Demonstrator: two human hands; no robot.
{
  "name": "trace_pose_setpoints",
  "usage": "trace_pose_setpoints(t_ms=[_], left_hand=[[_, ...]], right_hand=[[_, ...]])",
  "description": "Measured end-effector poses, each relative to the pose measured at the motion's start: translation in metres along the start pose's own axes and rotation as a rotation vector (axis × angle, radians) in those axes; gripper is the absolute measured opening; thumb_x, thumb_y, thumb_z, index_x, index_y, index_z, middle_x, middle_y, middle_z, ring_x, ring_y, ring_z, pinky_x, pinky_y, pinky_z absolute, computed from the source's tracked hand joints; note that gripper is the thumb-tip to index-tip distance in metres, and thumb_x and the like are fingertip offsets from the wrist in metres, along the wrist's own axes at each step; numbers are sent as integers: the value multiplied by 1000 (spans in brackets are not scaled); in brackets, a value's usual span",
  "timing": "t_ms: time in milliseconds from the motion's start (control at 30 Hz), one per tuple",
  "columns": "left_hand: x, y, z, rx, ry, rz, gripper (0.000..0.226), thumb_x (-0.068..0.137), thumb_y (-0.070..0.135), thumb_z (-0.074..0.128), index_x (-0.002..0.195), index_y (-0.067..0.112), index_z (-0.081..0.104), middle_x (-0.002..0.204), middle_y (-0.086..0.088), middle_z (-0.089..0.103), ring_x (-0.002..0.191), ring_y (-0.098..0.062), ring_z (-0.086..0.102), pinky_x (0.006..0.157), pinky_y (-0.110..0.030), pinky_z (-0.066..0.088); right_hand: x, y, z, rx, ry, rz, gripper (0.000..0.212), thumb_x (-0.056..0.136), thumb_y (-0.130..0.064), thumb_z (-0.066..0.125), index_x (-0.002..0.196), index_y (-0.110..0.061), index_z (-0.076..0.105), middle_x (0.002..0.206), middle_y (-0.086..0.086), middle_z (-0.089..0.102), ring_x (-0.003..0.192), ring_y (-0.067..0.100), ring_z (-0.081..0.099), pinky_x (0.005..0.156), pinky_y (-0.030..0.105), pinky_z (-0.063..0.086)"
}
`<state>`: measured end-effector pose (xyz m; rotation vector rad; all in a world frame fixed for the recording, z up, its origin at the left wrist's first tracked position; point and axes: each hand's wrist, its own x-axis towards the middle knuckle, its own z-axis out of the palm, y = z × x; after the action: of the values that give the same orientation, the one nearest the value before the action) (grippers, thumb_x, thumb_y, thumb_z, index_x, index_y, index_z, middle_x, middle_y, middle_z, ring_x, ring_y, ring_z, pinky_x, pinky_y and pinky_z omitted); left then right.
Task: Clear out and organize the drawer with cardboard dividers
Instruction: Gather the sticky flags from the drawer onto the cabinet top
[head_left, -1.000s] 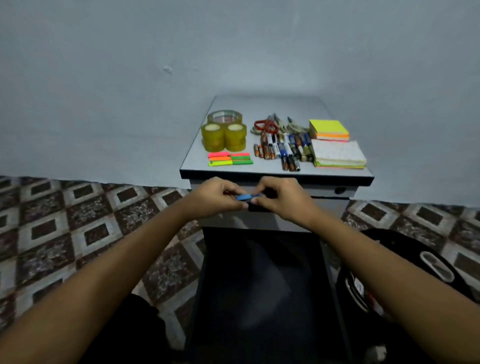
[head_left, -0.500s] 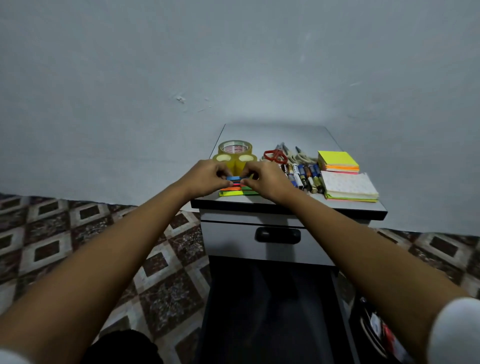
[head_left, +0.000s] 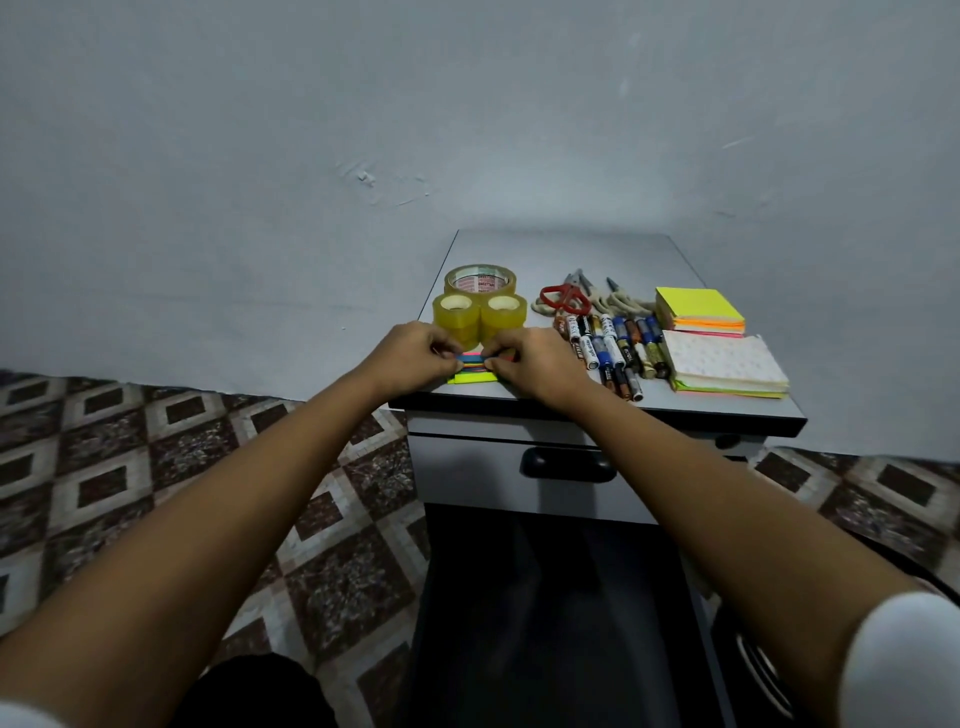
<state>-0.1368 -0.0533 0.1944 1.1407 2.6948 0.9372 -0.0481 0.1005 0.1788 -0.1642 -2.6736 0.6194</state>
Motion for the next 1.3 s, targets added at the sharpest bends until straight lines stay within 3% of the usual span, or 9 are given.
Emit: trace_pose_setpoints(t_ms=[133, 267, 367, 567, 667, 867, 967, 1167, 1300], left_hand=[[0, 1, 2, -10, 15, -21, 25, 86, 14, 64, 109, 10, 70, 104, -6, 68, 89, -11, 56, 75, -18, 39], [-3, 4, 0, -22, 29, -24, 25, 85, 16, 66, 110, 11, 69, 97, -2, 64, 85, -10, 55, 64, -14, 39], [-4, 5, -2, -22, 40, -23, 27, 85, 17, 67, 111, 10, 68, 96, -1, 62, 87, -9, 54, 73, -18, 37], [-16, 8, -3, -49, 74, -28, 25, 85, 17, 67, 109, 10, 69, 102, -6, 67, 90, -12, 57, 76, -19, 38], [-29, 15, -4, -81, 118, -8, 24, 86, 19, 66, 109, 12, 69, 98, -1, 64, 88, -11, 56, 70, -19, 40], [-80, 35, 20, -200, 153, 67, 21, 84, 15, 68, 105, 13, 69, 94, -1, 63, 86, -13, 59, 79, -19, 45], [-110, 36, 45, -238, 86, 113, 22, 85, 13, 67, 107, 11, 67, 97, -4, 63, 87, -11, 58, 75, -7, 42], [-167, 21, 100, -92, -169, 156, 27, 87, 21, 65, 113, 14, 65, 104, -2, 65, 90, -7, 56, 72, -1, 38], [-201, 10, 138, -60, -414, 96, 32, 88, 23, 65, 118, 14, 62, 110, -6, 62, 97, -11, 58, 84, -12, 45]], right_hand=[[0, 0, 1, -16, -4, -9, 20, 88, -24, 61, 104, -18, 71, 104, 8, 69, 95, 23, 60, 73, 28, 44], [-1, 2, 0, 22, 5, -2, 19, 86, -19, 63, 103, -16, 72, 101, 9, 69, 92, 23, 61, 75, 26, 43], [-2, 5, -3, 40, 8, 0, 20, 86, -17, 63, 105, -14, 71, 102, 9, 70, 91, 24, 61, 79, 30, 47], [-12, 5, -16, 78, 19, 8, 24, 88, -18, 64, 110, -12, 69, 108, 6, 69, 81, 7, 51, 73, 18, 36], [-29, 0, -26, 95, 40, -23, 23, 88, -19, 63, 110, -11, 68, 107, 5, 68, 80, 7, 52, 69, 14, 34], [-89, -3, -42, 123, 0, 0, 30, 86, -23, 66, 115, -12, 66, 113, 4, 66, 95, 15, 62, 87, 24, 48], [-129, 2, -41, 103, -46, 36, 35, 86, -25, 66, 118, -12, 64, 115, 4, 65, 103, 15, 61, 85, 15, 42], [-207, 16, -22, 96, -227, 104, 41, 87, -29, 65, 125, -14, 59, 124, 3, 61, 112, 16, 58, 97, 22, 43], [-254, 26, 4, 69, -330, 91, 43, 85, -26, 67, 125, -10, 59, 119, 10, 62, 110, 20, 59, 87, 8, 33]])
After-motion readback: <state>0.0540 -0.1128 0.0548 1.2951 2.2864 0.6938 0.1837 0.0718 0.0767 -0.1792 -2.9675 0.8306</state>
